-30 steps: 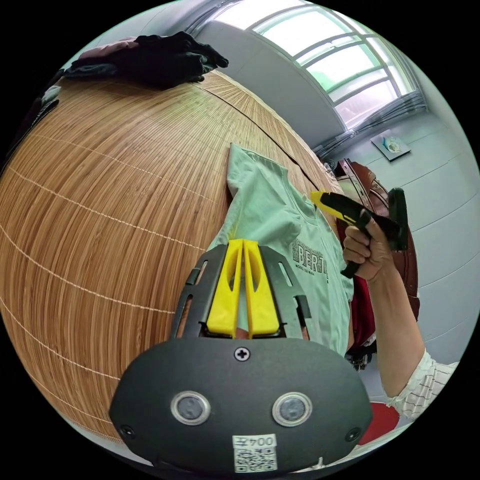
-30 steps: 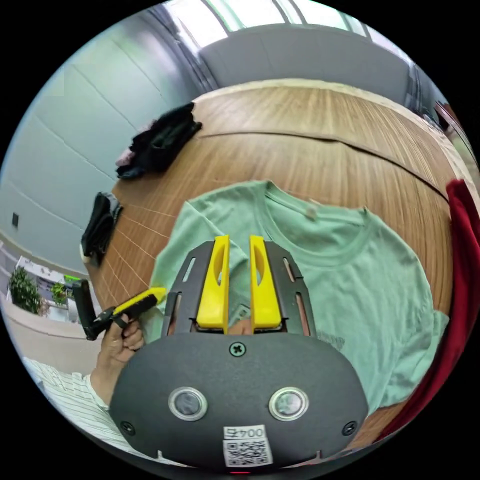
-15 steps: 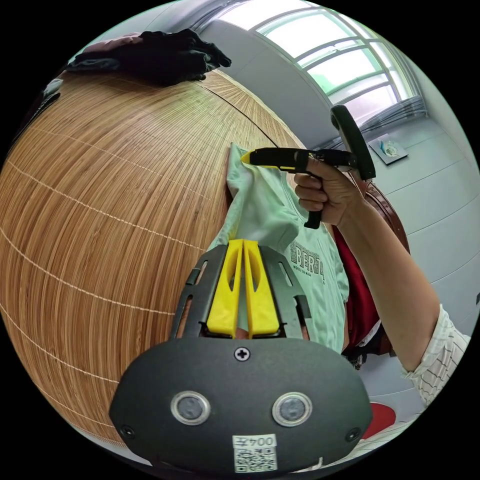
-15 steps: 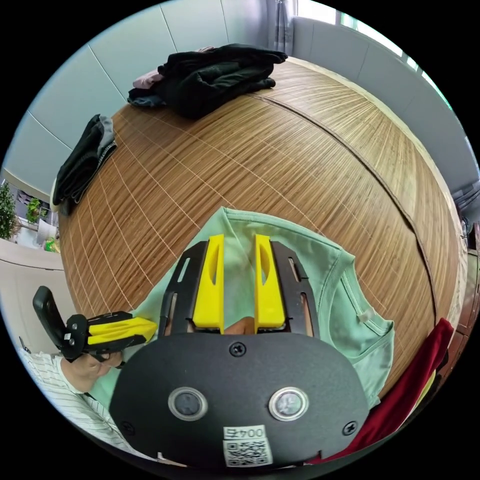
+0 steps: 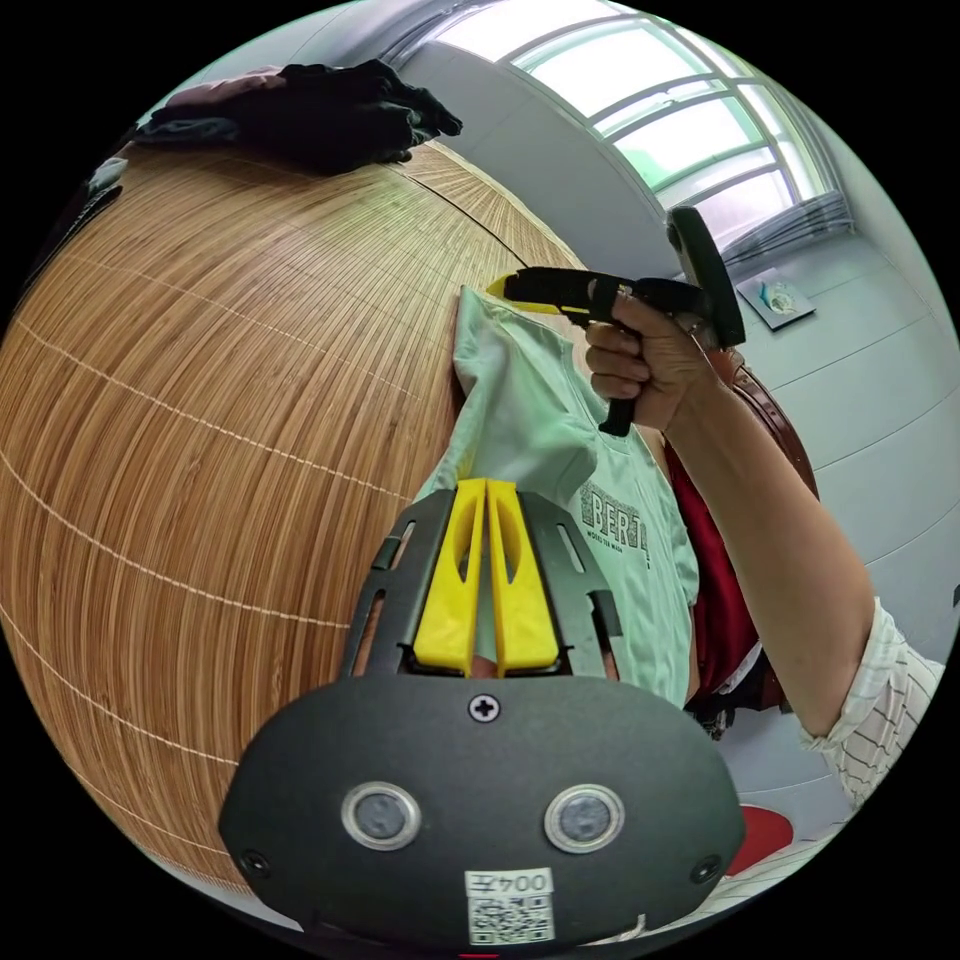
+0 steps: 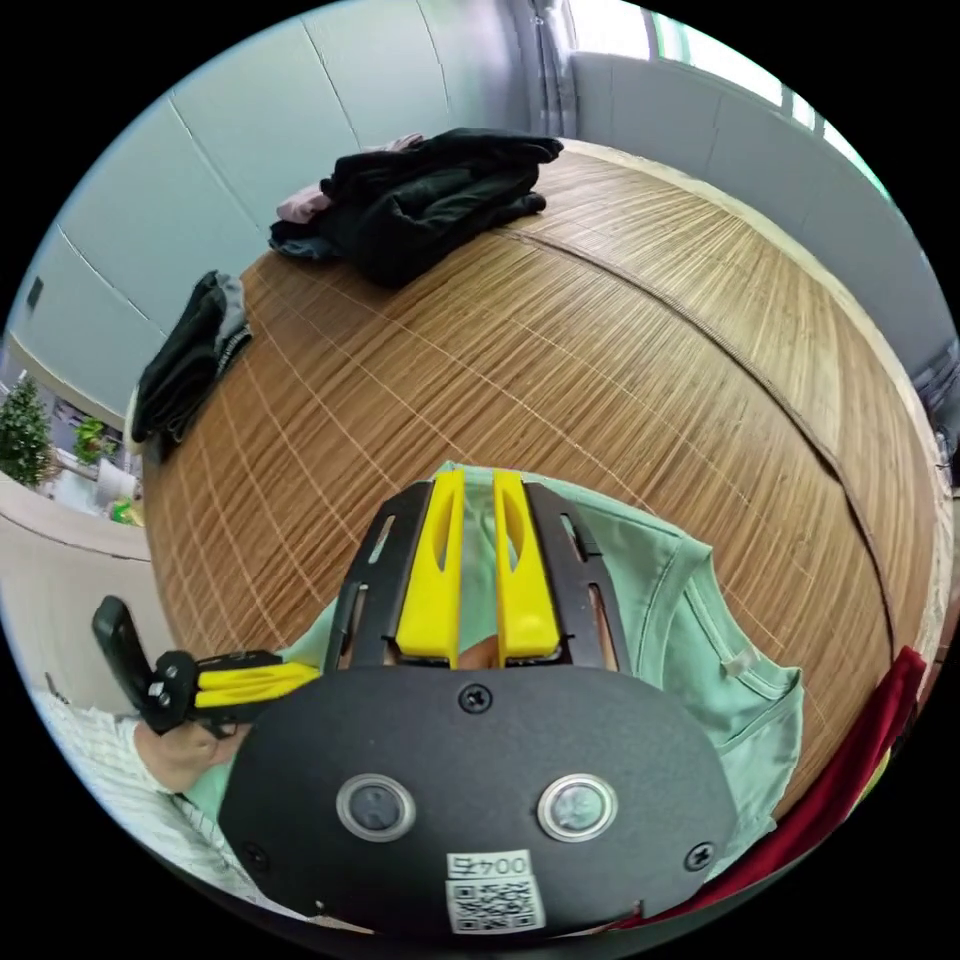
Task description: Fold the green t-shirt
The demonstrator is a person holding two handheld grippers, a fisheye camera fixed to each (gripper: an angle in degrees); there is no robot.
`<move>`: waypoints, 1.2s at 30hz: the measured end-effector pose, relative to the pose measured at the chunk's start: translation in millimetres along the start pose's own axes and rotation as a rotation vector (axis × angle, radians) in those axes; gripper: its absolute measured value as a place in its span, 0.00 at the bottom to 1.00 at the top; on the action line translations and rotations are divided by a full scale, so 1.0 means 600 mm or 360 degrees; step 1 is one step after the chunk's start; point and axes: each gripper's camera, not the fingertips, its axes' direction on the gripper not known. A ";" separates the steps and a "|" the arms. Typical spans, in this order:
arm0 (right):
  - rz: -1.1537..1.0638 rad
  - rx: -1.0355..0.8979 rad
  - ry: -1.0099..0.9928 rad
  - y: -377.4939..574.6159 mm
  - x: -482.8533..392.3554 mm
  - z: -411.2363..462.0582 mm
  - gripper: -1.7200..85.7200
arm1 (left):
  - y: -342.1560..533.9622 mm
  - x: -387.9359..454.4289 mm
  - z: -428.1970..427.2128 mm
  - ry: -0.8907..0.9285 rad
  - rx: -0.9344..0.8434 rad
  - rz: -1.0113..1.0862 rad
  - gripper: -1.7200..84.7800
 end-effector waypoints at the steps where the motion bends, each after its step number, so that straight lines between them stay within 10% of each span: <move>1: -0.0014 -0.0034 -0.0060 0.005 0.006 0.001 0.11 | 0.000 0.002 0.000 -0.0007 0.0000 0.0003 0.02; 27: -0.0105 0.0004 -0.0157 0.009 0.003 -0.116 0.12 | -0.003 0.017 -0.006 0.0018 0.0009 -0.0013 0.02; 36: 0.0035 0.0260 -0.0272 0.286 -0.012 -0.294 0.03 | -0.006 0.001 -0.070 0.0338 0.0272 -0.0123 0.02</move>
